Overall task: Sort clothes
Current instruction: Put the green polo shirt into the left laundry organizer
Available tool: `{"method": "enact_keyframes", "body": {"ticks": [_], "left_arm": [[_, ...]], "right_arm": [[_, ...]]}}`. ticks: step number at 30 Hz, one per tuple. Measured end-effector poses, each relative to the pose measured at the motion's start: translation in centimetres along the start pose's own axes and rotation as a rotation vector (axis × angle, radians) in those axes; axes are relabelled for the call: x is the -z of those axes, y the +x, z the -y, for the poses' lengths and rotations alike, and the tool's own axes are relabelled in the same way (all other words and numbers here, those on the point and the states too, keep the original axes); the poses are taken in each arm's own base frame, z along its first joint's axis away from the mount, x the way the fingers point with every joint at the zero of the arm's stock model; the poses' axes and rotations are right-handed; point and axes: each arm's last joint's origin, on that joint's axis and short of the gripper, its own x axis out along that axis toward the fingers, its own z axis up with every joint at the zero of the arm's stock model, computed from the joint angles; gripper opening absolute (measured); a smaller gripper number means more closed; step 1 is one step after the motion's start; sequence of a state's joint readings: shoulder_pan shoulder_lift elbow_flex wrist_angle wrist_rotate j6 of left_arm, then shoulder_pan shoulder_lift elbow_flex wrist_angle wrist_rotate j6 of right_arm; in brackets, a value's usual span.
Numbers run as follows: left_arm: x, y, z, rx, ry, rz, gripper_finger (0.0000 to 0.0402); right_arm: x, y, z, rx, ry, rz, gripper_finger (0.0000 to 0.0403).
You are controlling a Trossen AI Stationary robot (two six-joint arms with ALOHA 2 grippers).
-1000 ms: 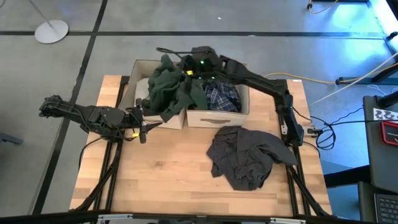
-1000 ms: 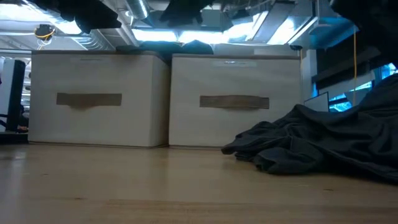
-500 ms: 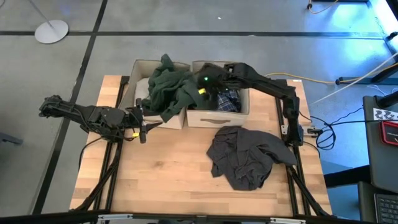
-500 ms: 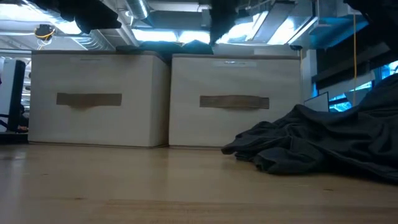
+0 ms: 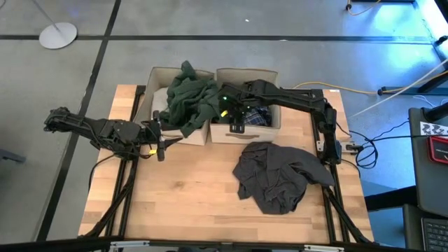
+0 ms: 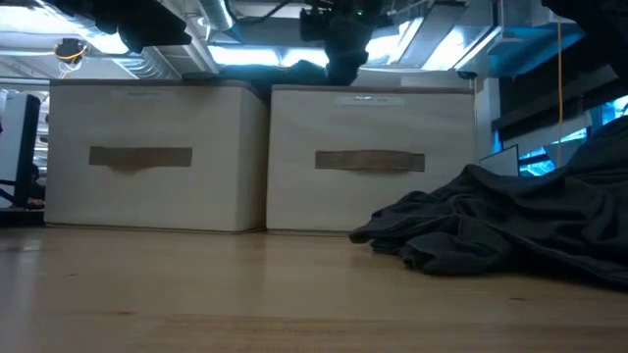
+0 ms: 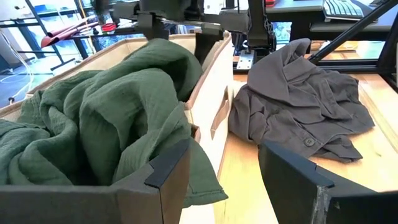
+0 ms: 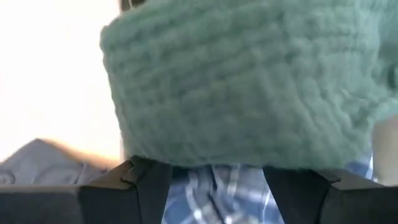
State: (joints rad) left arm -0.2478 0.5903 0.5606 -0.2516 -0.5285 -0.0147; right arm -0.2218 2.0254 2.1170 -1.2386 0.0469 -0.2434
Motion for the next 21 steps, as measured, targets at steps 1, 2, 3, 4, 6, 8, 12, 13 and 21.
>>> {"method": "enact_keyframes", "body": {"ticks": [1, 2, 3, 4, 6, 8, 12, 13, 21], "left_arm": [[0.0, 0.0, 0.0, 0.000, 0.000, 0.000, 0.0180], [0.0, 0.0, 0.0, 0.000, 0.000, 0.000, 0.0180], [0.0, 0.0, 0.0, 0.000, 0.001, 0.000, 0.0180], [0.0, 0.0, 0.0, 0.000, 0.000, 0.000, 0.0180], [0.0, 0.0, 0.0, 0.000, 0.001, 0.000, 0.0180], [0.0, 0.0, 0.0, 0.000, 0.002, 0.000, 0.0180], [0.0, 0.0, 0.0, 0.000, 0.014, 0.002, 0.0180], [-0.1, 0.0, 0.0, 0.000, 0.012, 0.005, 0.0180], [0.0, 0.0, 0.0, 0.000, 0.003, -0.001, 0.0180]], "right_arm": [[-0.3, 0.0, 0.0, -0.018, -0.010, 0.031, 0.0237], [-0.5, 0.0, 0.0, -0.033, -0.020, 0.059, 0.0237], [-0.6, 0.0, 0.0, -0.044, -0.023, 0.080, 0.0237], [-0.8, -0.2, 0.0, -0.058, -0.025, 0.093, 0.0237], [-1.1, -0.7, 0.0, -0.074, -0.026, 0.130, 0.0237], [-1.5, -1.2, 0.1, -0.087, -0.029, 0.178, 0.0237], [-2.8, -1.8, 0.3, -0.097, -0.036, 0.324, 0.0237], [-3.1, -1.8, 0.4, -0.084, -0.033, 0.356, 0.0237], [-4.4, 0.4, 0.5, -0.083, -0.035, 0.410, 0.0237]]}}
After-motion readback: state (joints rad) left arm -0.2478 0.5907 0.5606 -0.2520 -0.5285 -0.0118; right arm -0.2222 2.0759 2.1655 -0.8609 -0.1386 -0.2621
